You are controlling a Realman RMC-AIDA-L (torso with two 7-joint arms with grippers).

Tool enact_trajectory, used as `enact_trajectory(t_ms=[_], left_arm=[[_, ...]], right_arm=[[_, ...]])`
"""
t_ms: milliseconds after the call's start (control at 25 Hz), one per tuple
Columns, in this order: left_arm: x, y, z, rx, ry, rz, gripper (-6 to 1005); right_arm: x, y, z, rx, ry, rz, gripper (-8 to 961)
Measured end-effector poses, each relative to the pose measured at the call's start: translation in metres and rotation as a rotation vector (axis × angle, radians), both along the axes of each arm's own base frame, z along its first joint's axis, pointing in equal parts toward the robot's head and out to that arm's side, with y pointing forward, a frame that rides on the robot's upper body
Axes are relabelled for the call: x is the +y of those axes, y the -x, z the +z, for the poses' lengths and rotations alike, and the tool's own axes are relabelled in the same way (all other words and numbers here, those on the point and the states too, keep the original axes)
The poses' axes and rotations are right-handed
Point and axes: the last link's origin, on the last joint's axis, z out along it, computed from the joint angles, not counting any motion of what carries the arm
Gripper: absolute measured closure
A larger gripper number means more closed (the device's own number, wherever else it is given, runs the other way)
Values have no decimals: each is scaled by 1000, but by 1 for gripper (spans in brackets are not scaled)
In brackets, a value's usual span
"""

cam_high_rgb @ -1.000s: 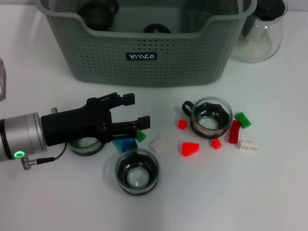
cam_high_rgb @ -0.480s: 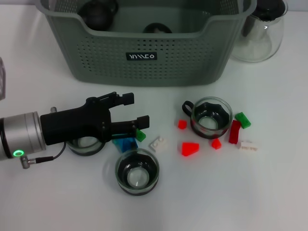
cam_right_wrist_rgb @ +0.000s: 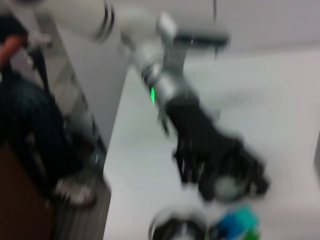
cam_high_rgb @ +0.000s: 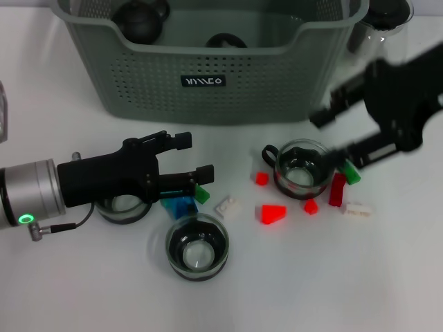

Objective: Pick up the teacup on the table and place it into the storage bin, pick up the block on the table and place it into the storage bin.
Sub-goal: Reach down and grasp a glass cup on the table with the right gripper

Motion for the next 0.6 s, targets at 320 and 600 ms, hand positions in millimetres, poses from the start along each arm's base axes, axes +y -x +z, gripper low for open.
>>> enact_trajectory(t_ms=[320, 600], left_arm=[[1, -1, 0, 1, 3, -9, 99], [2, -6, -10, 44, 37, -48, 99]], right_arm=[[5, -23, -31, -252, 11, -69, 330], [17, -27, -60, -369, -44, -60, 332]])
